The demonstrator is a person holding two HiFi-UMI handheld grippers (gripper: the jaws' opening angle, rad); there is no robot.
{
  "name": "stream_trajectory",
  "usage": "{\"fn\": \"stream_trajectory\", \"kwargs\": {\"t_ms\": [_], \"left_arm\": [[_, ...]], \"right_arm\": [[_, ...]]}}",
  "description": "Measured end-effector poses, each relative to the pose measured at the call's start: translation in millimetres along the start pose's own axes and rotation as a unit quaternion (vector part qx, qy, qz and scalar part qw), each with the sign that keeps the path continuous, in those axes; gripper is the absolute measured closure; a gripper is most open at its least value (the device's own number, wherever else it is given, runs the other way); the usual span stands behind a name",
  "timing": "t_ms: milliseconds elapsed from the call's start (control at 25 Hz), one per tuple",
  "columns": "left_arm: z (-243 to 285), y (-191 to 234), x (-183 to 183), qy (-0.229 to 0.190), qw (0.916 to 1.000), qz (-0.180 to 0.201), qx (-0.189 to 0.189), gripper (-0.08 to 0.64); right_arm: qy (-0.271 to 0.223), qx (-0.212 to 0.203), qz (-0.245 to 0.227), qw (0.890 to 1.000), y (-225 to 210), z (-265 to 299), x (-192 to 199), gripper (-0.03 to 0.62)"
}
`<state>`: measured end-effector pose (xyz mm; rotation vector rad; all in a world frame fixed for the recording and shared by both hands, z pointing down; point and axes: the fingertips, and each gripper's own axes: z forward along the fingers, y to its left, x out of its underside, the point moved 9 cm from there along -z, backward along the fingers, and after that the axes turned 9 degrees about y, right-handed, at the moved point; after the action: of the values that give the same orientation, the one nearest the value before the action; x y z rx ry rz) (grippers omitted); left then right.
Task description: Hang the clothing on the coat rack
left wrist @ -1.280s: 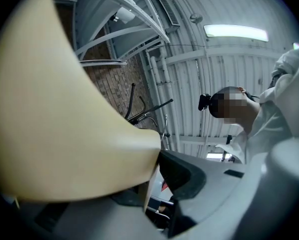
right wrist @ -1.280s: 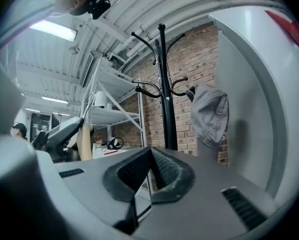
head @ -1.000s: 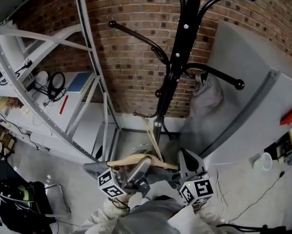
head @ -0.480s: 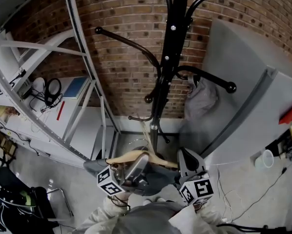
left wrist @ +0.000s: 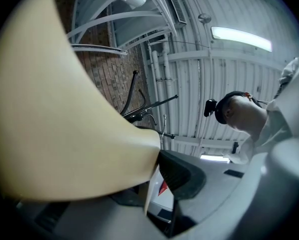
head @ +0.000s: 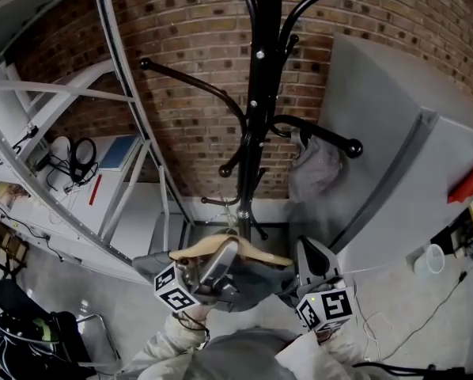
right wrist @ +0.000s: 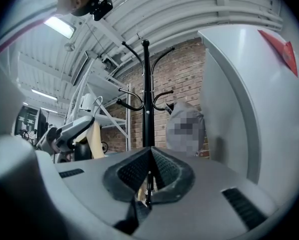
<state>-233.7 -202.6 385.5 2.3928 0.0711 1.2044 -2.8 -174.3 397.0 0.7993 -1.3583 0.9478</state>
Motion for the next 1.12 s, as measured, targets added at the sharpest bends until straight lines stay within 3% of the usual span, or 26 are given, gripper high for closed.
{"fn": "stream_trajectory", "kwargs": {"t_ms": [600,1120], "left_arm": [[41,28,-35,0.001,0.9998,-0.002,0.017,0.462],[56,62,-38,0.003,0.9997,-0.019,0.013,0.462]], "right_arm": [[-0.005,0.024,-0.007,1.000,-17,1,-6,0.568],[-0.009,0.038,-0.010,0.999,-29,8,-8,0.568]]}}
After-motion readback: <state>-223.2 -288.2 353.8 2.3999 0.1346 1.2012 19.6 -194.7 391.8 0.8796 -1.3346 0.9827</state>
